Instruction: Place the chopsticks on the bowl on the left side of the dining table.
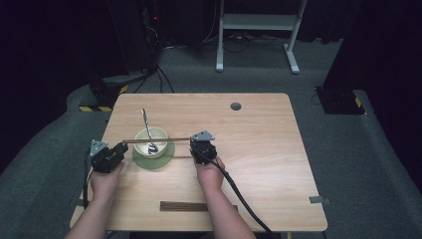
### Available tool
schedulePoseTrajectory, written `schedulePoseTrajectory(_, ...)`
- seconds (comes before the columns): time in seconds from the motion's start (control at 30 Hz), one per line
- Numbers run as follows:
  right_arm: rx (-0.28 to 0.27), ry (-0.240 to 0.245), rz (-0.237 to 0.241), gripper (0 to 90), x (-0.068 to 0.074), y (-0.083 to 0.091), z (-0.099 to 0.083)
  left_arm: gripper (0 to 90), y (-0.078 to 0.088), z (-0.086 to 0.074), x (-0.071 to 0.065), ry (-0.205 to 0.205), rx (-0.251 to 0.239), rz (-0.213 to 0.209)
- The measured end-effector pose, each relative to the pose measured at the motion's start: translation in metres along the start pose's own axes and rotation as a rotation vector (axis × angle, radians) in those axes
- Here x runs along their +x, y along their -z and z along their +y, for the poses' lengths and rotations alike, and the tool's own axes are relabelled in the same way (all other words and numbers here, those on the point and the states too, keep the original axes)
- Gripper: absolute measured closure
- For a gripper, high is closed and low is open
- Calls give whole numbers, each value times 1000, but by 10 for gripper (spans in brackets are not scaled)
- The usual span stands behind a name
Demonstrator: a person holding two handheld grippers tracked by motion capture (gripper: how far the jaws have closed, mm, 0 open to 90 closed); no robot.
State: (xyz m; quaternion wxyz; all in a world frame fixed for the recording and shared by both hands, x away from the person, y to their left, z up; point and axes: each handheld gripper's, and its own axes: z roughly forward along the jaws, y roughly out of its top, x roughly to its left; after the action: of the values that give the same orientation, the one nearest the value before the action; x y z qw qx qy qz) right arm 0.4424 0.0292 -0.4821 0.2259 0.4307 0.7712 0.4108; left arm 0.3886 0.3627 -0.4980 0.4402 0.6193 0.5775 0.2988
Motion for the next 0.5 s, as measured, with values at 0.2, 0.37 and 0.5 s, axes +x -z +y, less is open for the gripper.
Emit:
schedulePoseTrajectory(0.2,-3,-6,-1,788,0,0,0,722,0,0,0,5,1,0)
schedulePoseTrajectory(0.37,-1,3,-1,701,0,2,1,687,0,0,0,10,0,1)
schedulePoseTrajectory(0.5,2,-2,-5,598,1,5,1,597,1,0,1,19,9,4)
